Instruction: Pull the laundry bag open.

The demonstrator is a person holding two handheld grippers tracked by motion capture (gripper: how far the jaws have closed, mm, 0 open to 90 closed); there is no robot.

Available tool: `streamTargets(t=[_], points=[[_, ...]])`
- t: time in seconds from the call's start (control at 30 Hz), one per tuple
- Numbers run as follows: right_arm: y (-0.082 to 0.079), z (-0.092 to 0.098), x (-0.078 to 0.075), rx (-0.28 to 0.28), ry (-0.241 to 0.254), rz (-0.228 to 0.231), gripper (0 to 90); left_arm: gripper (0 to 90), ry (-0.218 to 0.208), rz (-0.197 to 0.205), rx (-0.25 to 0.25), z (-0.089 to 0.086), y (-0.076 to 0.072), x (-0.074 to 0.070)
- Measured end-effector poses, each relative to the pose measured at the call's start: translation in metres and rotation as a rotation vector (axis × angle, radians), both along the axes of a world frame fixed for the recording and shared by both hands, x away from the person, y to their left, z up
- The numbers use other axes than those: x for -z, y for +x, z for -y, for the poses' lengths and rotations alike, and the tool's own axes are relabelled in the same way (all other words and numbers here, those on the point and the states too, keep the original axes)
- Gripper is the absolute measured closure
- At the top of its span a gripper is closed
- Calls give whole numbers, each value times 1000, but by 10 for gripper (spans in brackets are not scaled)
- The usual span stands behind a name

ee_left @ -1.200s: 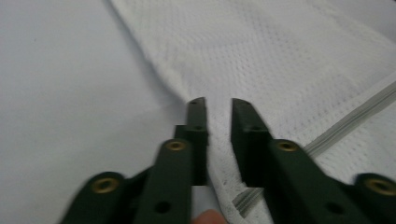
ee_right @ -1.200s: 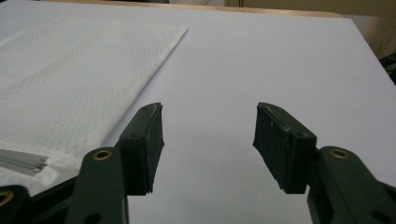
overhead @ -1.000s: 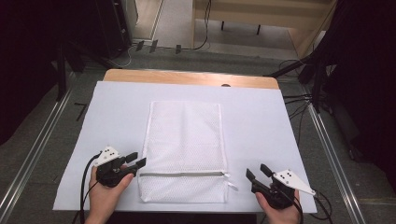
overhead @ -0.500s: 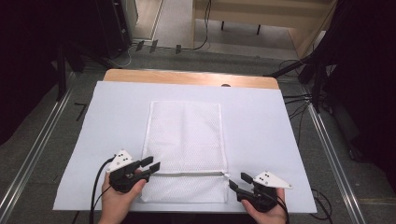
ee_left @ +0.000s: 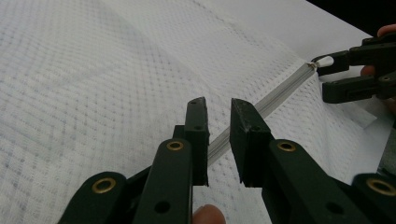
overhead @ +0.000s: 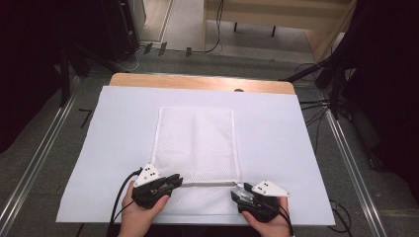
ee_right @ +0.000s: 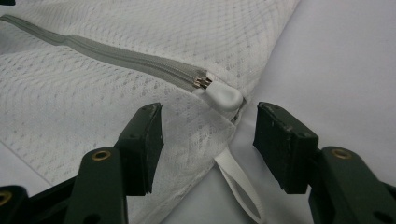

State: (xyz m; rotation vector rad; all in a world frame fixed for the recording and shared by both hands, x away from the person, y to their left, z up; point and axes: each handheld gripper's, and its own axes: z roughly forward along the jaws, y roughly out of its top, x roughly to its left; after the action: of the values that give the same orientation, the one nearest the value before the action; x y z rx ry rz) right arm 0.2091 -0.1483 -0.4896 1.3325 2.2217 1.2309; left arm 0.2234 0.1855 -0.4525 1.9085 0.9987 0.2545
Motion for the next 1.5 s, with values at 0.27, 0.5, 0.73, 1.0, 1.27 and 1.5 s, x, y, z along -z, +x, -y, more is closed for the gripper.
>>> streamTargets(t=[0.27,0.5,0.73,1.0,1.27,1.5], points=[[-5,-14,0,45,-101,54,604,766,-5,-10,28,11,-2,-1],[-2,-11,-3,39,-90,35,865,741,-3,-29,98,35,-1,-2],[-5,-14,-12,16,-77,60,880,722,1,-34,153,65,4,-5],[-10,-16,-20,-2,-72,109,879,761,22,-62,187,98,15,0],[-14,-21,-22,-19,-92,125,880,794,74,-141,177,110,22,16],[-13,-21,-22,-14,-102,127,881,761,-3,-100,168,110,20,-10]])
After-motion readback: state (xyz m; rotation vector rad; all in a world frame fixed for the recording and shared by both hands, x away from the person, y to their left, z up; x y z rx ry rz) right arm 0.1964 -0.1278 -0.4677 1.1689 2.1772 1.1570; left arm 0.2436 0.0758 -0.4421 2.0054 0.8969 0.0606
